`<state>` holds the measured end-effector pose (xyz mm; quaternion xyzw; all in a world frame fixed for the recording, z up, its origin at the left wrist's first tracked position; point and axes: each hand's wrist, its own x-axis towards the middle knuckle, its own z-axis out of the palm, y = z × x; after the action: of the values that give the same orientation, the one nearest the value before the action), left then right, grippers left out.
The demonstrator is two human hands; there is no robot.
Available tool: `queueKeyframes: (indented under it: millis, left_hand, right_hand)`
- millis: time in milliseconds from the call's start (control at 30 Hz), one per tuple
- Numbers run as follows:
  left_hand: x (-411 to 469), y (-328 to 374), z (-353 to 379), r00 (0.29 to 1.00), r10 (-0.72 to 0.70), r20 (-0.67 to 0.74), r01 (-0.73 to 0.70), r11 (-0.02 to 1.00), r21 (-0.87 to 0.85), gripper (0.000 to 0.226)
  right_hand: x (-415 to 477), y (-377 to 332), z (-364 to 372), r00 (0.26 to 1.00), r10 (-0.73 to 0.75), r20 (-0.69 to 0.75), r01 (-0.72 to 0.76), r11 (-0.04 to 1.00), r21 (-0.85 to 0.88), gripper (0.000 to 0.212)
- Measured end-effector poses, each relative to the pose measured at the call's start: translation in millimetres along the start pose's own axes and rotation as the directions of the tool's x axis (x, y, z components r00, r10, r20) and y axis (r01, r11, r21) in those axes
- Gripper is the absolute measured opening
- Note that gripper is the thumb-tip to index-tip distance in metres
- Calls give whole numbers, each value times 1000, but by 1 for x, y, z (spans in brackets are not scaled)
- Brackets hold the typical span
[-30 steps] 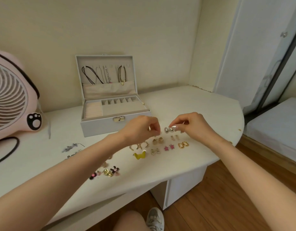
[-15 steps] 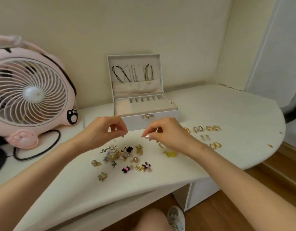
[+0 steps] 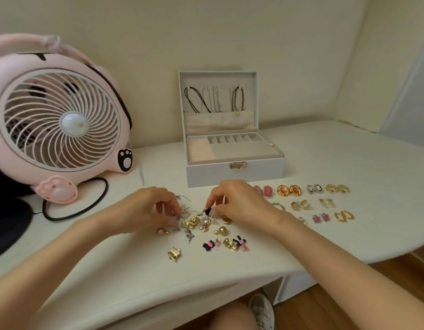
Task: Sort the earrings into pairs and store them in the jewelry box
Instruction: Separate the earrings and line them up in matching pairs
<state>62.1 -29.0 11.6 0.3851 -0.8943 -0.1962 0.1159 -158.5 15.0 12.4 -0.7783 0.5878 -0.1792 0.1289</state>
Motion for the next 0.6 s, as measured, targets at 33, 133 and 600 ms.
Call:
queueKeyframes:
  millis: [33, 133, 600]
  left_hand:
    - [-1, -2, 0, 1000, -5, -2, 5, 1000, 1, 10]
    - [-3, -6, -2, 1000, -17, -24, 18, 1000, 16, 13]
    - [-5, -2, 3, 976, 29, -218, -22, 999, 36, 18]
  right_hand:
    - [1, 0, 1, 1000, 6, -11, -6, 1000, -7, 13]
    - [4, 0, 4, 999, 22, -31, -23, 1000, -14, 15]
    - [1, -6, 10, 998, -59, -4, 59, 995, 82, 8]
